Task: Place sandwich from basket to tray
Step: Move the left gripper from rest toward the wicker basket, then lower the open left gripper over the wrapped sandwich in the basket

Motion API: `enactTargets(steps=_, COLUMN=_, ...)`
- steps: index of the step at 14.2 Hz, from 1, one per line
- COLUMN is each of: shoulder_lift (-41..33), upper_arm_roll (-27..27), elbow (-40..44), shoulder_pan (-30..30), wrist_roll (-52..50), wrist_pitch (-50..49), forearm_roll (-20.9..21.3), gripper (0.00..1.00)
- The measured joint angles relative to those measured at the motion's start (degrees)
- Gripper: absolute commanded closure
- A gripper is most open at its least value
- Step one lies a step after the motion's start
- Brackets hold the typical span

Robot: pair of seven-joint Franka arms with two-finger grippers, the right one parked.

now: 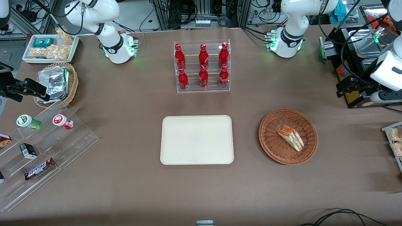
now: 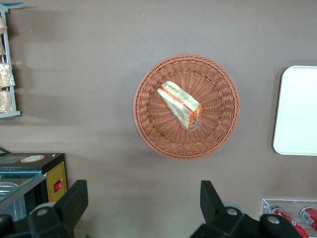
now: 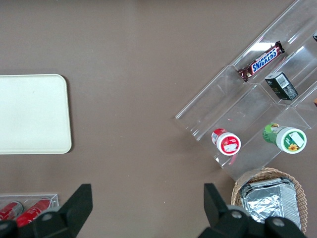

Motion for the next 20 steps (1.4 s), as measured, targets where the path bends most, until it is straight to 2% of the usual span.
enactTargets(steps=12, shoulder_lift=0.22, upper_arm_roll=-0.17, elbow=-0.33, shoulder_pan=0.00, wrist_roll=0.00, wrist_pitch=-3.59, forearm_roll=-0.85, gripper=0.00)
enactTargets(steps=15, shoulder_lift=2.89, upper_arm_roll=-0.39, elbow=-2.68, shoulder_pan=-0.02, wrist_roll=0.00, wrist_pitch=-3.19, forearm_roll=-0.84, gripper=0.00)
enactTargets(steps=17, shoulder_lift=6.11, upper_arm_roll=-0.73, elbow=-5.10, shoulder_pan=-0.18, wrist_roll=-0.10, wrist_pitch=1.04, forearm_roll=-0.85, gripper=0.00)
enactTargets(steps=20, shoulder_lift=9.26, upper_arm_roll=-1.04, elbow=-13.52, shoulder_pan=-0.73, wrist_roll=-4.58, wrist_pitch=16.09, forearm_roll=-0.83, gripper=0.00)
